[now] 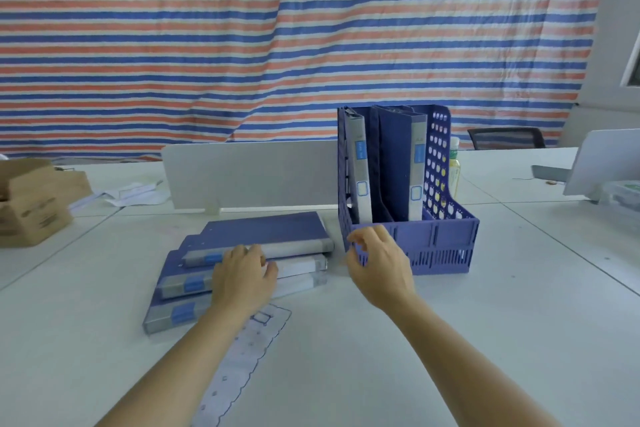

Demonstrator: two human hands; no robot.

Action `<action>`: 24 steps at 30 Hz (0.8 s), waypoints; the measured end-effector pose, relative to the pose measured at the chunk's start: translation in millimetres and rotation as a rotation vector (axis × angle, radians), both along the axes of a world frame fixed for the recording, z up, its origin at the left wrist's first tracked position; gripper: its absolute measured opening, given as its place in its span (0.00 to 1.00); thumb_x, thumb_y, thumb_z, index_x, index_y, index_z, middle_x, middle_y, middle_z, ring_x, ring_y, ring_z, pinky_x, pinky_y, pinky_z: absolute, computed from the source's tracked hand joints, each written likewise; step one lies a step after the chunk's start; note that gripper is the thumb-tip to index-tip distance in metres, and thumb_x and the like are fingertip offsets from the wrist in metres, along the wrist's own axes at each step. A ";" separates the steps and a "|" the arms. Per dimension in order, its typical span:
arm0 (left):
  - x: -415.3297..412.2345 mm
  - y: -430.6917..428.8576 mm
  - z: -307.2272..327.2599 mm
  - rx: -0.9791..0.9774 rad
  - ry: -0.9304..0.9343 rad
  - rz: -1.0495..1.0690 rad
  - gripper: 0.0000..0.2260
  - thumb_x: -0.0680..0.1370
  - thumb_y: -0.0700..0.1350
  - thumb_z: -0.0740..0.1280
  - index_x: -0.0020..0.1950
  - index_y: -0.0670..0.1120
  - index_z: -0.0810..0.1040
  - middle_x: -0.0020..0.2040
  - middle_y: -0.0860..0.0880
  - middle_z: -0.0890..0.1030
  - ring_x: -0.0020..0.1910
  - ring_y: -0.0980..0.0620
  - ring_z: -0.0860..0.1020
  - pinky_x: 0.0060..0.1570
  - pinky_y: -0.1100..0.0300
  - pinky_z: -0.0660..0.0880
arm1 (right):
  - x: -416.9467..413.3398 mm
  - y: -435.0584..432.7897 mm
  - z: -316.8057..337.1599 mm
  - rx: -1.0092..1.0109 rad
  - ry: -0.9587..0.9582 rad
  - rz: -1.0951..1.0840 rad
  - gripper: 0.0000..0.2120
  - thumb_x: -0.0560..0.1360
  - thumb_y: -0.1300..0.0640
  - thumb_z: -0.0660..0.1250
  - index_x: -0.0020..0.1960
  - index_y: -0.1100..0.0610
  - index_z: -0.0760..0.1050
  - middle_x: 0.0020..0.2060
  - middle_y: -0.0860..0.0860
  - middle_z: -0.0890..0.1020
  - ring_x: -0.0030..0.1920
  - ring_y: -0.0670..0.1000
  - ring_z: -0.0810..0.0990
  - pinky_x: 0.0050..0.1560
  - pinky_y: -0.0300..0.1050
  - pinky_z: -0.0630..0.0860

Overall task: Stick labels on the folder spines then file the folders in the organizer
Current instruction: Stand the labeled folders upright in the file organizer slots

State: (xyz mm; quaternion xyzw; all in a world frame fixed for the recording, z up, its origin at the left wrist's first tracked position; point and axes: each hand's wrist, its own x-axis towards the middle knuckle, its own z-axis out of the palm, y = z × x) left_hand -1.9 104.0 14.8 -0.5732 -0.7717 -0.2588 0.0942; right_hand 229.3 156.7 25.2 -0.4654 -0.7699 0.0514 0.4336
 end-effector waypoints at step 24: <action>-82.2 1.3 -51.6 0.219 -0.181 -0.111 0.10 0.74 0.57 0.72 0.53 0.56 0.84 0.50 0.57 0.85 0.56 0.53 0.79 0.60 0.55 0.65 | -108.6 56.1 -34.0 -0.334 -0.484 0.236 0.29 0.81 0.37 0.54 0.78 0.47 0.60 0.78 0.47 0.62 0.79 0.51 0.56 0.77 0.49 0.50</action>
